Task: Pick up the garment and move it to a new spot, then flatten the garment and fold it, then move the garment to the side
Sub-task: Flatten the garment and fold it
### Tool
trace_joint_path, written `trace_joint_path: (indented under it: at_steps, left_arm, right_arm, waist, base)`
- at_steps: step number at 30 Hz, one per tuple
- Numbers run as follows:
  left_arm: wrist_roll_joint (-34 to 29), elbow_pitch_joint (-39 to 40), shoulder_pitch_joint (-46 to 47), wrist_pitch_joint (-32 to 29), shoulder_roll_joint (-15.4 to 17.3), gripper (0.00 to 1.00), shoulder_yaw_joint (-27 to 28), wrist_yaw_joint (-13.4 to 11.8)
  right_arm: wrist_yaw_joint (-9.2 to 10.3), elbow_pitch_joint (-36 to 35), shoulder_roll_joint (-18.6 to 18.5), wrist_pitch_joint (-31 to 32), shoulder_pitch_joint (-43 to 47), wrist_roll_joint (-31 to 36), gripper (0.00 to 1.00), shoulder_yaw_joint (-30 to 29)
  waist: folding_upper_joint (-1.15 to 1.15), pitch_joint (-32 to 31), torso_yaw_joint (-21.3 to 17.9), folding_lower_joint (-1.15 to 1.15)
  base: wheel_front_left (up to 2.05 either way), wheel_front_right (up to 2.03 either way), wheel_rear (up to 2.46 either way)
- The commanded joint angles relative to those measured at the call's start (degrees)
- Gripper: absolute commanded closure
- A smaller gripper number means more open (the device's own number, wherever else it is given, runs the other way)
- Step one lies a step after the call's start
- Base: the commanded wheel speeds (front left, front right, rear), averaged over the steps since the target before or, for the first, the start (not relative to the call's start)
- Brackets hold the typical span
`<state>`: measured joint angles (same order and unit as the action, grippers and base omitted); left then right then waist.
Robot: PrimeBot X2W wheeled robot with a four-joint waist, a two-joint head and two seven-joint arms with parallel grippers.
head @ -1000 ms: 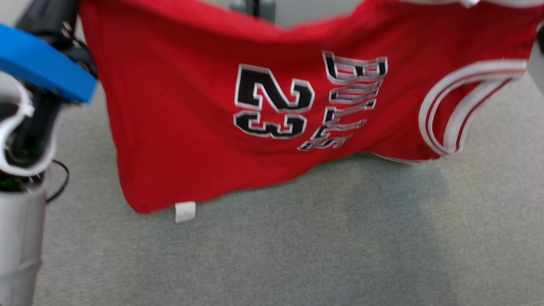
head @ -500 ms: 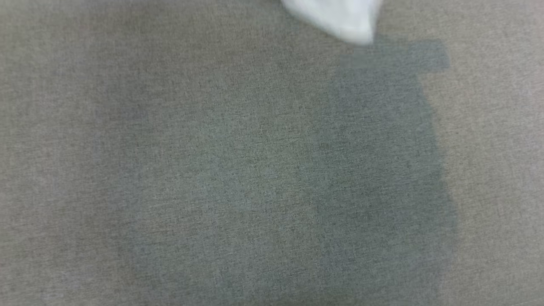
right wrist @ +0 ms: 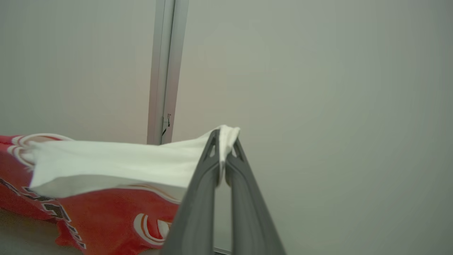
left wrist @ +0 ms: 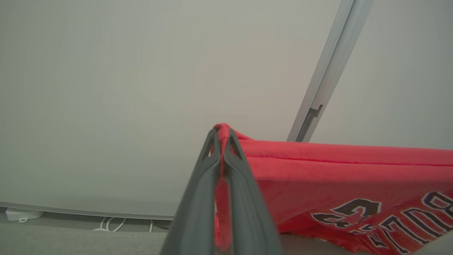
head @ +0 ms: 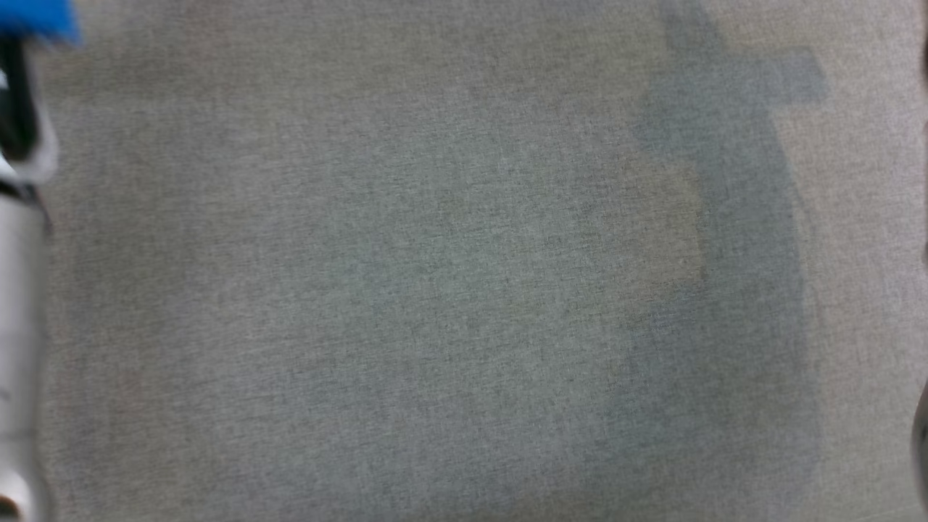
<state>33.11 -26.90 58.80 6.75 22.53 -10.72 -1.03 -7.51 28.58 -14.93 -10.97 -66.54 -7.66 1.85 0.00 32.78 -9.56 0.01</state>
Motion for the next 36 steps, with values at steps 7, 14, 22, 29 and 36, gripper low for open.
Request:
trace_joint_path:
  at_steps: [7, 14, 22, 29, 36]
  left_arm:
    - [2.4, -0.3, -18.1, 3.9, -5.0, 1.0, -1.2, -1.5]
    - [5.4, 4.3, -36.3, 4.9, -8.6, 1.0, -1.9, -3.0]
    - [6.4, 12.1, -50.3, 3.1, -11.0, 1.0, -3.2, -7.7]
    - [5.3, 17.3, -59.5, -1.0, -10.8, 1.0, -6.0, -11.9]
    - [4.4, 24.1, -67.0, -7.6, -8.3, 1.0, -8.0, -16.1]
  right_arm:
    - [0.04, -10.0, 3.5, 7.9, 24.0, -1.6, 1.0, -6.9]
    - [0.01, -26.7, 10.7, 20.8, 48.1, -0.8, 1.0, -11.6]
    - [0.01, -38.3, 12.0, 35.9, 64.1, -3.9, 1.0, -13.4]
    - [0.01, -43.5, 12.0, 47.6, 73.2, -7.0, 1.0, -13.4]
    - [0.01, -47.6, 12.0, 56.5, 79.5, -9.6, 1.0, -14.6]
  waist:
    - [0.0, -4.7, 1.3, -0.01]
    - [0.0, -10.8, 2.3, -0.01]
    - [0.0, -15.9, 3.7, -0.01]
    - [0.0, -19.9, 4.7, -0.01]
    - [0.0, -22.3, 5.2, -0.01]
  base:
    - [0.0, 0.0, 0.0]
    - [0.0, 0.0, 0.0]
    - [0.0, 0.0, 0.0]
    - [0.0, 0.0, 0.0]
    - [0.0, 0.0, 0.0]
